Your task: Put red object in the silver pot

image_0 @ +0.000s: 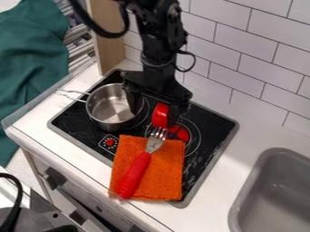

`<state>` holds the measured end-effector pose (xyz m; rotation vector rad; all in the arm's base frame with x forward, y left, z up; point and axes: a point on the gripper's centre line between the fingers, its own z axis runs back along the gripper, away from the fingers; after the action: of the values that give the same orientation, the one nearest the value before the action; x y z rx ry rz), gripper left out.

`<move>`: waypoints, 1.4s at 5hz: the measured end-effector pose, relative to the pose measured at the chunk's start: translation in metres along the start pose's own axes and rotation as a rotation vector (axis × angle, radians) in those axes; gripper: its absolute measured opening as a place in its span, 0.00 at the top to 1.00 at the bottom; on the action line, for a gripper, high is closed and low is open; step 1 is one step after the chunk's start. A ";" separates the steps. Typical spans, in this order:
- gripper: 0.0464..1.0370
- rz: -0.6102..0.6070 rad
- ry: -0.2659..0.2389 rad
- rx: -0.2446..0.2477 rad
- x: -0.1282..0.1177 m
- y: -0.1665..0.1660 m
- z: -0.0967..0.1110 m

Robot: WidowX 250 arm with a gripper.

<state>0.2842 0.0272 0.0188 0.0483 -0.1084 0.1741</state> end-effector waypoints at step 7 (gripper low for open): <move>0.04 0.053 0.049 0.004 0.050 0.003 -0.032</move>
<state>0.3364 0.0404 -0.0070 0.0451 -0.0602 0.2285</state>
